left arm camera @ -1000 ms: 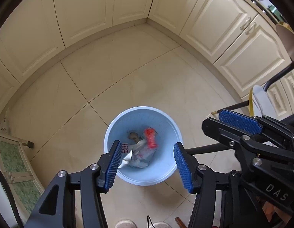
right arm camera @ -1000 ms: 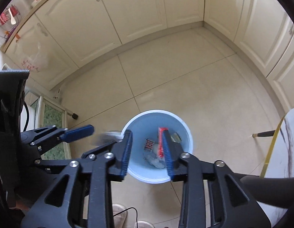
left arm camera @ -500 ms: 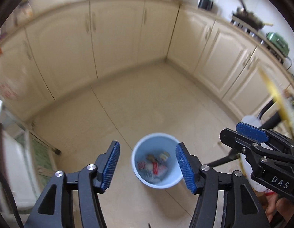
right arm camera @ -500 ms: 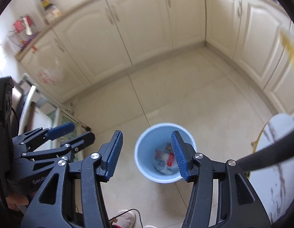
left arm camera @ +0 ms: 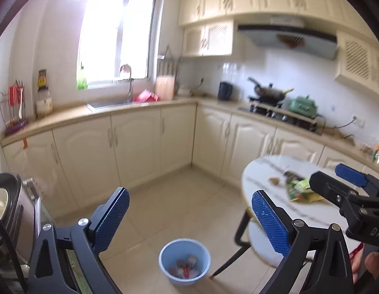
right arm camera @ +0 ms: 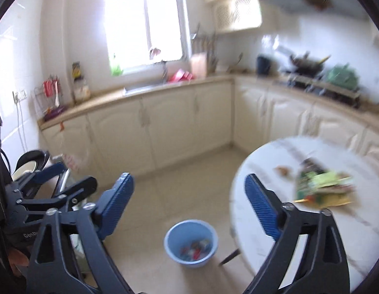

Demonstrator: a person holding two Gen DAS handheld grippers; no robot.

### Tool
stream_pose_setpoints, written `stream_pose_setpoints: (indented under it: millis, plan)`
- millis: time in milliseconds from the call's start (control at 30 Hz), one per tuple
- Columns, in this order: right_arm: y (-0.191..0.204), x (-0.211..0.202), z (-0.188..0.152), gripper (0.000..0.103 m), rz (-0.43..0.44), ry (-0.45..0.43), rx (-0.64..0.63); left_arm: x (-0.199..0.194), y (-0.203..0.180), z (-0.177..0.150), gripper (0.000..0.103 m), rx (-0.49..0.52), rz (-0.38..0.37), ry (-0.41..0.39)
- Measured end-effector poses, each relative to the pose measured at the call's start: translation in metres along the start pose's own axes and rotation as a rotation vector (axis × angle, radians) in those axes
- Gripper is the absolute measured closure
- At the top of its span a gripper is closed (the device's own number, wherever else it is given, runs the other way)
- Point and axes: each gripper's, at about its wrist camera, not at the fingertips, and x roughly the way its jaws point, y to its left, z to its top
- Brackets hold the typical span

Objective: Collect trash
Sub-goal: 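Withdraw both tools from the bin back toward the table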

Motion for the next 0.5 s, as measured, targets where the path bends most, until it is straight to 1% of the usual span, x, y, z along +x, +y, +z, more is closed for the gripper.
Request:
stream_pose_setpoints:
  millis: [33, 100, 200, 300, 333, 400, 433, 500]
  plan:
    - [-0.003, -0.018, 0.004, 0.001, -0.017, -0.022, -0.001, -0.014, -0.010, -0.002, 0.001, 0.006, -0.012, -0.019]
    - [-0.004, -0.056, 0.008, 0.000, -0.051, -0.066, -0.004, -0.040, -0.029, -0.002, 0.001, 0.030, -0.040, -0.062]
    - [-0.012, -0.106, 0.011, 0.000, -0.101, -0.135, 0.009, -0.075, -0.050, -0.003, 0.001, 0.057, -0.057, -0.120]
    - [-0.019, -0.151, 0.016, 0.000, -0.147, -0.204, 0.022, -0.117, -0.062, -0.023, 0.001, 0.074, -0.058, -0.188]
    - [-0.022, -0.165, 0.018, 0.000, -0.164, -0.224, 0.023, -0.133, -0.067, -0.035, 0.001, 0.077, -0.055, -0.213]
    - [-0.025, -0.189, 0.020, 0.000, -0.200, -0.263, 0.016, -0.150, -0.077, -0.045, 0.001, 0.087, -0.047, -0.250]
    - [-0.026, -0.200, 0.020, 0.000, -0.216, -0.282, 0.014, -0.153, -0.084, -0.060, 0.001, 0.091, -0.052, -0.268]
    - [-0.029, -0.215, 0.021, 0.000, -0.230, -0.307, 0.018, -0.166, -0.094, -0.081, 0.001, 0.098, -0.059, -0.290]
